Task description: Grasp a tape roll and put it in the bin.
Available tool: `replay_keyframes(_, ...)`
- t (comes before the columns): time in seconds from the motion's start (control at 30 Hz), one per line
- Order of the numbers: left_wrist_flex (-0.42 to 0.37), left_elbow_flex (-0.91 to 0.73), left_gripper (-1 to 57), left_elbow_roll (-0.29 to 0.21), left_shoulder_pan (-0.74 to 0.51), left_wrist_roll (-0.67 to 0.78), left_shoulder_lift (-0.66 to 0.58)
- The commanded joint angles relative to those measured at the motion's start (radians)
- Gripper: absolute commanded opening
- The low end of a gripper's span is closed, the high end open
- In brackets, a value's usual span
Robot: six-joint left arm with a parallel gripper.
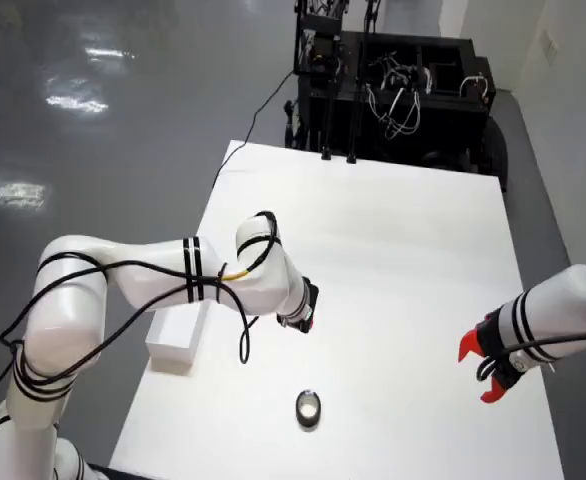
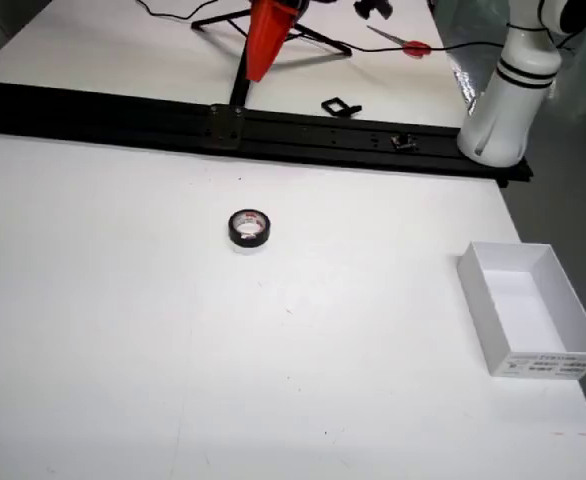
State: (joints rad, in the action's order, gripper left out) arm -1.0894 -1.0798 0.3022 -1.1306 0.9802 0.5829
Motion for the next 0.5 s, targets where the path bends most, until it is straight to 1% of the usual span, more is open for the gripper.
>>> replay_keyframes(0.03,0.011,0.034,-0.4,-0.057,0.005,0.006,0.031)
replay_keyframes(0.5,0.014,0.024,0.0,-0.057,0.003,0.003,0.028)
